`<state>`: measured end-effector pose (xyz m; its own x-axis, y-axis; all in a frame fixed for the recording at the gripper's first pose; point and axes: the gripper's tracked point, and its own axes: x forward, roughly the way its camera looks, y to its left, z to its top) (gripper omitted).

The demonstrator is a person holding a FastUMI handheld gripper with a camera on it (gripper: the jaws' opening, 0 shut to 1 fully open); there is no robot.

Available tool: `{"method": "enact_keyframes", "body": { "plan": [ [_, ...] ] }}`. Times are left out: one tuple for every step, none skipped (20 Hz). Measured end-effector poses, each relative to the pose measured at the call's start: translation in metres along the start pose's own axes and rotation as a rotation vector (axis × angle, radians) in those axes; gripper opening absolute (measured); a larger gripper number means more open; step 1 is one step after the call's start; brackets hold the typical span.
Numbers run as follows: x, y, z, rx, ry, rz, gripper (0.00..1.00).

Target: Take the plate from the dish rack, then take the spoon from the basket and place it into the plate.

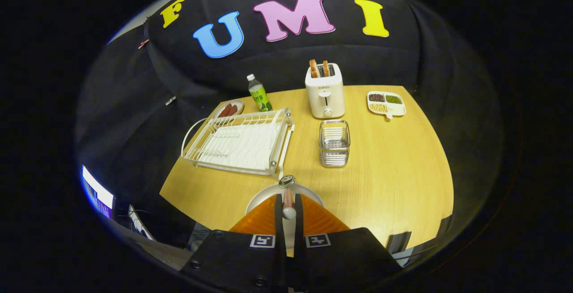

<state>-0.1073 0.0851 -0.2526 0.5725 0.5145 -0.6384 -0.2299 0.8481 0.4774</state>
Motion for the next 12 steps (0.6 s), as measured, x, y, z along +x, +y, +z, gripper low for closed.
{"method": "enact_keyframes", "body": {
  "plan": [
    [0.005, -0.001, -0.009, -0.005, 0.019, -0.003, 0.1],
    [0.011, -0.002, -0.021, -0.007, 0.042, -0.009, 0.1],
    [0.016, -0.002, -0.03, -0.004, 0.062, -0.01, 0.1],
    [0.021, 0.0, -0.037, 0.002, 0.073, -0.008, 0.1],
    [0.026, 0.001, -0.041, 0.009, 0.08, -0.005, 0.1],
    [0.03, 0.002, -0.045, 0.013, 0.084, -0.003, 0.1],
    [0.034, 0.002, -0.047, 0.012, 0.089, -0.003, 0.1],
    [0.038, 0.003, -0.049, 0.01, 0.092, -0.004, 0.1],
    [0.041, 0.003, -0.052, 0.008, 0.097, -0.002, 0.1],
    [0.043, 0.006, -0.051, 0.015, 0.092, 0.007, 0.1],
    [0.045, 0.007, -0.05, 0.021, 0.086, 0.013, 0.1],
    [0.046, 0.008, -0.051, 0.024, 0.086, 0.018, 0.1]
  ]
}}
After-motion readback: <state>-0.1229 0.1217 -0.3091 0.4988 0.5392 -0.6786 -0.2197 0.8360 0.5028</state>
